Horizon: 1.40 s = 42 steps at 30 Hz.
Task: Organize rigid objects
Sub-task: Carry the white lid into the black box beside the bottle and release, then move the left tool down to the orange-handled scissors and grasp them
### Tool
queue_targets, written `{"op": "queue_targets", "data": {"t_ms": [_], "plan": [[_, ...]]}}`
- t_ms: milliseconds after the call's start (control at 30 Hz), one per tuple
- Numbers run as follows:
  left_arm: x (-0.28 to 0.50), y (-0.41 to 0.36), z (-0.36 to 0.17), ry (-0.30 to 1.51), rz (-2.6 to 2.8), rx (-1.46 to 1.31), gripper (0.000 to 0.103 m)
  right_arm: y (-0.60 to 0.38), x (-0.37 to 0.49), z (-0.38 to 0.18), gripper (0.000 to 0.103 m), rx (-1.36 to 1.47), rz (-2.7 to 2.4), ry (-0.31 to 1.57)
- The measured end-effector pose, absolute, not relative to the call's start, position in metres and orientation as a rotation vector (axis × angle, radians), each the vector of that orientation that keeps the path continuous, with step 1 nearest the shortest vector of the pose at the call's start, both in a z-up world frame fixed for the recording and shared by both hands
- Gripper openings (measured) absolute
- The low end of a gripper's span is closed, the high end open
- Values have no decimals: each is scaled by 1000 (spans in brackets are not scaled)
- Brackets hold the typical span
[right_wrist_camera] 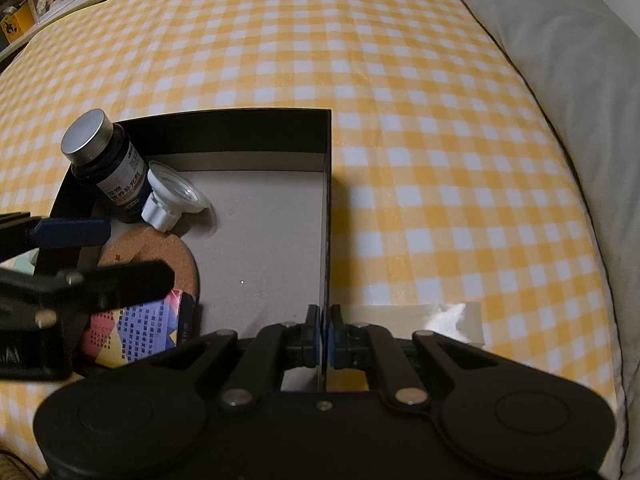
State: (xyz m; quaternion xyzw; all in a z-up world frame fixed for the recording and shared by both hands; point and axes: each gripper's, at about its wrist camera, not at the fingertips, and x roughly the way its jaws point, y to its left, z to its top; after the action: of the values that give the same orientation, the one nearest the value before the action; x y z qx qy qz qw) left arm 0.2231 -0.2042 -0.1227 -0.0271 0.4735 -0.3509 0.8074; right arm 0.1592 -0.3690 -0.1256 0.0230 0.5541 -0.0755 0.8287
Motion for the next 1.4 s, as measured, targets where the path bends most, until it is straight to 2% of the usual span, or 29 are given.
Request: {"op": "queue_targets", "data": {"t_ms": [200,933,1167,1400], "plan": [[221,-202,-117,1008,-736,-28,100,-369,159,-127,4,53,-160,1178],[192,-158,-53,891,-725,124,103,-368,156,-120,5,37,-166,1167],[191,-119,-52,821,-693,169,103,-367,156,-121,5,35,-166,1168],[208,-72,-66,827,-634,117,103,-366,156,-120,8,30,-162,1168]]}}
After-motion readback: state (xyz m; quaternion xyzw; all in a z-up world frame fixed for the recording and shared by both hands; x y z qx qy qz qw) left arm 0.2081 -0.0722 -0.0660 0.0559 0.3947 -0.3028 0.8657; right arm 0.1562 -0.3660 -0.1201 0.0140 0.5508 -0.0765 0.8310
